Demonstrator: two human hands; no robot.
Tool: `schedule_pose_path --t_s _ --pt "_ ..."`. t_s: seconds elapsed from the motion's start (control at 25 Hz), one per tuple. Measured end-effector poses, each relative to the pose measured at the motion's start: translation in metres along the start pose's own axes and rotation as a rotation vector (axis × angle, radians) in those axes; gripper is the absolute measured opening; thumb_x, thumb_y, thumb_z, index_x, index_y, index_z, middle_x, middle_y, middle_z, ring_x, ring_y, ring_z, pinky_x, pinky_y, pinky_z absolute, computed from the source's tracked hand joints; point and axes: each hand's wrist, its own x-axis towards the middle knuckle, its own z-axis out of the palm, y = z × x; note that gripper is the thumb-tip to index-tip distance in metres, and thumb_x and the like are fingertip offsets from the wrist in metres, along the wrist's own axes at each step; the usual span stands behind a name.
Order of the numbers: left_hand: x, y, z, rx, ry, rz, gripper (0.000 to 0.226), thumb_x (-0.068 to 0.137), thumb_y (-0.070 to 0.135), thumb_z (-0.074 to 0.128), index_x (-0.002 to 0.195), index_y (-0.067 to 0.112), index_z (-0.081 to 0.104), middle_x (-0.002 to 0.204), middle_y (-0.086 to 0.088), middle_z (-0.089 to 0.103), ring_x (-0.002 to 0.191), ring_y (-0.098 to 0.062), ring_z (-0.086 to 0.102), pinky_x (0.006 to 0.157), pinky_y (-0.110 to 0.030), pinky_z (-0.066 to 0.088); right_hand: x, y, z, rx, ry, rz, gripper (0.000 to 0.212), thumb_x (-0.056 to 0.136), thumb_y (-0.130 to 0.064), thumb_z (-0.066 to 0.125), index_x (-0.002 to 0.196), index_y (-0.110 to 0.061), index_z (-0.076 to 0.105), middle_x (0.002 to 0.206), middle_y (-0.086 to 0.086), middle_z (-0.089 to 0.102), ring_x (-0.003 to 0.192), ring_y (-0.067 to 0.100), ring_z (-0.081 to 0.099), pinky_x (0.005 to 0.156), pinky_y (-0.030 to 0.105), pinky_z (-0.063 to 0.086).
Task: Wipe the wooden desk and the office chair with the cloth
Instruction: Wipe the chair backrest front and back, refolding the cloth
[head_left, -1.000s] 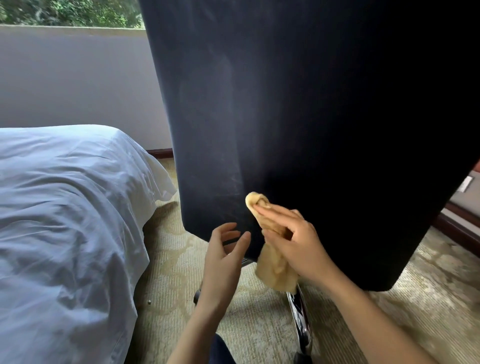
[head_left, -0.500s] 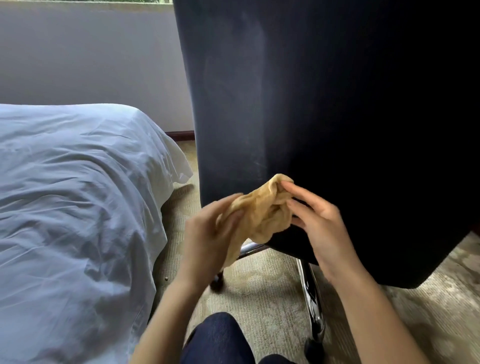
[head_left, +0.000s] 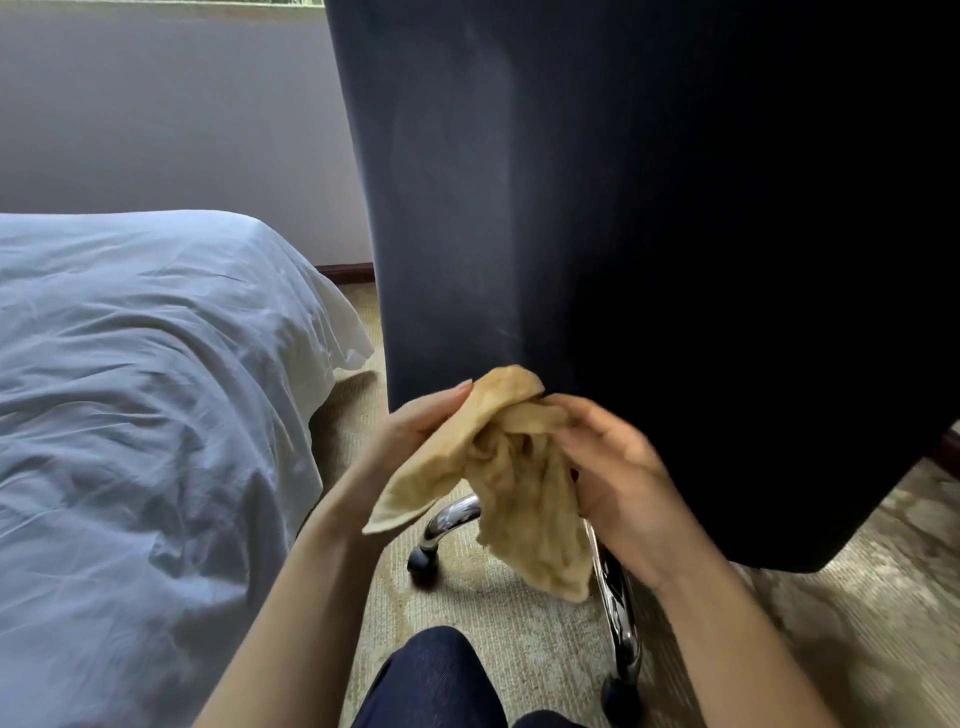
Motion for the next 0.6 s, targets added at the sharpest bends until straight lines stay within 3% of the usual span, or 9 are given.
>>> schedule_pose_path --t_s 0.08,0.16,0.24,0.36,0.48,0.6 --pt "0.007 -0.009 -0.005 0.228 0.264 -0.038 0.036 0.088 0.019 0.049 0.113 -0.002 0.064 0.083 -0.008 0.068 0.078 -0.018 0.062 0.069 -0.025 0.049 0.002 0.008 0.001 0.013 0.170 0.009 0.035 0.070 -0.023 0.071 0.101 -0.010 0.065 0.100 0.011 0.067 0.089 0.019 0.067 0.071 0.026 0.054" --pt "0.004 -0.020 -0.014 0.469 0.494 -0.054 0.031 0.094 0.023 0.048 0.119 0.010 0.062 0.093 -0.002 0.071 0.088 -0.018 0.064 0.080 -0.031 0.047 0.005 0.007 -0.004 0.100 0.315 0.011 0.032 0.069 -0.020 0.071 0.097 -0.006 0.063 0.090 0.011 0.070 0.081 0.019 0.069 0.064 0.025 0.055" --pt "-0.004 -0.027 -0.017 0.530 0.447 -0.054 0.035 0.090 0.040 0.051 0.119 0.024 0.061 0.106 0.007 0.070 0.102 -0.014 0.063 0.091 -0.034 0.044 0.009 0.005 -0.008 0.115 0.386 0.038 0.027 0.067 -0.023 0.072 0.087 -0.008 0.062 0.081 0.008 0.070 0.074 0.017 0.069 0.062 0.027 0.057" --pt "-0.007 -0.034 -0.005 0.670 0.151 -0.048 0.035 0.084 0.042 0.059 0.117 0.030 0.064 0.110 0.012 0.069 0.103 0.000 0.062 0.087 -0.019 0.049 0.015 0.005 -0.005 0.034 0.365 0.070 0.026 0.067 -0.028 0.074 0.079 -0.010 0.059 0.079 0.009 0.069 0.074 0.020 0.068 0.066 0.031 0.057" --pt "0.001 -0.037 0.000 0.809 0.300 0.131 0.015 0.088 0.019 0.065 0.102 0.019 0.070 0.093 0.004 0.072 0.086 0.000 0.066 0.074 -0.013 0.050 0.016 0.004 -0.005 -0.007 0.282 0.027 0.025 0.073 -0.009 0.071 0.068 -0.015 0.047 0.075 0.004 0.065 0.072 0.015 0.066 0.063 0.026 0.055" --pt "-0.001 -0.024 -0.009 0.798 0.340 0.228 0.009 0.088 0.011 0.062 0.090 0.008 0.070 0.086 -0.004 0.072 0.079 -0.008 0.066 0.072 -0.016 0.050 0.015 -0.004 -0.012 -0.062 0.179 0.046 0.032 0.081 0.014 0.050 0.074 -0.016 0.043 0.075 0.003 0.060 0.071 0.012 0.062 0.060 0.021 0.052"
